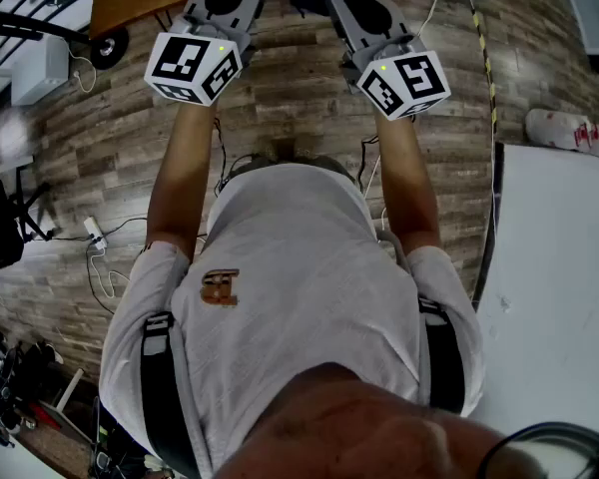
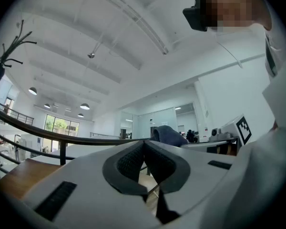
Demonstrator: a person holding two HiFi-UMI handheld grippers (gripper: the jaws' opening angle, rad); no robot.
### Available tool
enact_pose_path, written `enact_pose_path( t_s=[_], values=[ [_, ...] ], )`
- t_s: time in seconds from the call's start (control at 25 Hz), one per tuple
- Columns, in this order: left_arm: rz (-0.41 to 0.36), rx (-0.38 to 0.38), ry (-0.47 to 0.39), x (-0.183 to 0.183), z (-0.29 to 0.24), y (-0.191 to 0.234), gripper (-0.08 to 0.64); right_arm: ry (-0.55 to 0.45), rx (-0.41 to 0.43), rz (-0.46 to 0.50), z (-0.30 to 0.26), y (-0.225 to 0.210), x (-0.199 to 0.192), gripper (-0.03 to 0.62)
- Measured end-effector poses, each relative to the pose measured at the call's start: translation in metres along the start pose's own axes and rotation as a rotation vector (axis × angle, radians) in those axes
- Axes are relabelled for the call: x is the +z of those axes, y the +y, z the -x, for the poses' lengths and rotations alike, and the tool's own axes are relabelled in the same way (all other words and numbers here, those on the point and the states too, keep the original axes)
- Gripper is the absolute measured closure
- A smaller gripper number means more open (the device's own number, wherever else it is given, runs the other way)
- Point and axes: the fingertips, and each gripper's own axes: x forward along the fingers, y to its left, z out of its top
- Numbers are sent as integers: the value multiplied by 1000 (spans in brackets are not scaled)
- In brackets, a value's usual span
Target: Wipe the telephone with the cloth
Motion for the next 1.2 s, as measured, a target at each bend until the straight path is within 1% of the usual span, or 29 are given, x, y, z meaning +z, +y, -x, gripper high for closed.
enact_pose_path(
  t_s=[0.12,0.24,0.6,0.88,1.2],
  values=[
    [1,0,0,-2,5,8,541,1,0,1,-7,6,-3,532],
    [2,1,1,-3,5,6,541,1,6,4,-6,6,-3,532],
    [5,24,6,-6,-7,4,541,6,15,-9,-1,-11,0,532],
    [-16,57,15,-14,-39,-3,541,0,49,-19,3,-47,-1,532],
    [-26,81,16,-19,-57,-13,541,-10,64,-28,9,-70,0,532]
  ],
)
